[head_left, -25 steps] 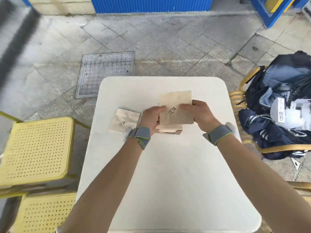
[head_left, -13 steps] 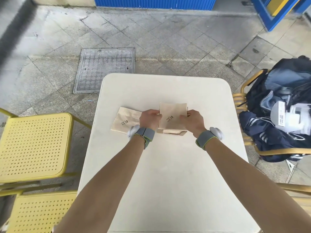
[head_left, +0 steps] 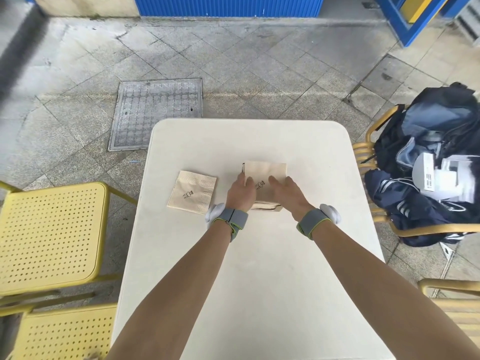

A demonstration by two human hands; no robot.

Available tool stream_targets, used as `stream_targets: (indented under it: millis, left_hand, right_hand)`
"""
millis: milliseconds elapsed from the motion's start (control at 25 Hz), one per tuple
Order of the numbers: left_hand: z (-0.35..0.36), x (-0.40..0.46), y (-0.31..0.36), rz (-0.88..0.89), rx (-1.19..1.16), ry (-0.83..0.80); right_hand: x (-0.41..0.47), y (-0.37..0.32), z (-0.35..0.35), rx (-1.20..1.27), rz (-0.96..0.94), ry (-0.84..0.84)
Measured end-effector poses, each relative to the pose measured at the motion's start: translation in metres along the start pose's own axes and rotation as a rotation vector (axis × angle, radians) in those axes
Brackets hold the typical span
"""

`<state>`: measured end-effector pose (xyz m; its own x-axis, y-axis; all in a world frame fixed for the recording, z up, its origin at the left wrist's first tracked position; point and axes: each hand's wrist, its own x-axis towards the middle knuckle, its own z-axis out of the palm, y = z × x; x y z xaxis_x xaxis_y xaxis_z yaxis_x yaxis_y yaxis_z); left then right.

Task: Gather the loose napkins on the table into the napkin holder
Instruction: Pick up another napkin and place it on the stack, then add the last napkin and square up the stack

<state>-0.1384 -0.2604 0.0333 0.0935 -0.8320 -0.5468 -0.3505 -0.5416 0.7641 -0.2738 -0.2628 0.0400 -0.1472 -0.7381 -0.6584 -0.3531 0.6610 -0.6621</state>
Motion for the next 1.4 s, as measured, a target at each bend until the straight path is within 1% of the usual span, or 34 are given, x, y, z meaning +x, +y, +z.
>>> stream_targets:
  millis: [40, 80, 120, 160, 200, 280, 360, 440, 480, 520, 640, 720, 760, 880, 960, 1080, 1200, 1280, 1400]
  left_hand:
    - [0.000, -0.001, 0.000, -0.007, -0.009, -0.046]
    - [-0.002, -0.004, 0.000, -0.011, -0.020, -0.077]
    - [-0.007, -0.007, -0.001, -0.022, -0.030, -0.080]
    - [-0.016, -0.008, -0.003, -0.038, -0.036, -0.058]
    - [-0.027, -0.008, -0.005, -0.053, -0.032, -0.002]
    - [-0.073, -0.004, -0.026, -0.079, 0.003, 0.200]
    - [-0.112, 0.004, -0.050, -0.096, 0.072, 0.359]
    - [-0.138, 0.008, -0.070, -0.130, 0.111, 0.411]
    - [-0.145, 0.009, -0.077, -0.151, 0.117, 0.416]
    - [-0.153, 0.010, -0.085, -0.172, 0.128, 0.414]
    - [-0.164, 0.021, -0.105, -0.189, 0.151, 0.367]
    - [-0.162, 0.027, -0.106, -0.187, 0.114, 0.346]
    - [-0.161, 0.030, -0.106, -0.191, 0.100, 0.347]
    - [-0.157, 0.034, -0.107, -0.221, 0.129, 0.359]
    - [-0.154, 0.035, -0.106, -0.262, 0.174, 0.358]
    - [-0.151, 0.038, -0.105, -0.349, 0.197, 0.361]
    - [-0.151, 0.037, -0.106, -0.382, 0.207, 0.344]
    - [-0.150, 0.032, -0.107, -0.371, 0.202, 0.344]
    - [-0.146, 0.026, -0.103, -0.332, 0.148, 0.351]
  right_hand:
    - [-0.002, -0.002, 0.001, 0.000, -0.002, -0.019]
    - [-0.003, -0.003, 0.002, -0.020, -0.017, 0.000]
    - [-0.003, -0.003, 0.003, -0.079, -0.056, 0.064]
    - [-0.004, -0.004, 0.005, -0.164, -0.133, 0.167]
    - [-0.007, -0.006, 0.007, -0.241, -0.244, 0.266]
    - [-0.017, -0.023, 0.038, -0.268, -0.491, 0.339]
    - [-0.024, -0.033, 0.070, -0.254, -0.664, 0.323]
    - [-0.028, -0.036, 0.106, -0.267, -0.737, 0.259]
    - [-0.028, -0.036, 0.120, -0.280, -0.726, 0.220]
    - [-0.024, -0.035, 0.138, -0.290, -0.663, 0.166]
    - [-0.006, -0.033, 0.177, -0.336, -0.277, 0.025]
    - [0.007, -0.030, 0.184, -0.300, -0.114, 0.027]
    - [0.012, -0.030, 0.185, -0.238, -0.060, 0.045]
    - [0.021, -0.037, 0.187, 0.057, 0.071, 0.105]
    - [0.025, -0.038, 0.188, 0.179, 0.156, 0.093]
    - [0.030, -0.035, 0.190, 0.239, 0.222, 0.044]
    - [0.030, -0.033, 0.189, 0.204, 0.221, 0.023]
    - [0.028, -0.033, 0.187, 0.119, 0.150, 0.037]
    - [0.012, -0.044, 0.175, 0.016, -0.026, 0.032]
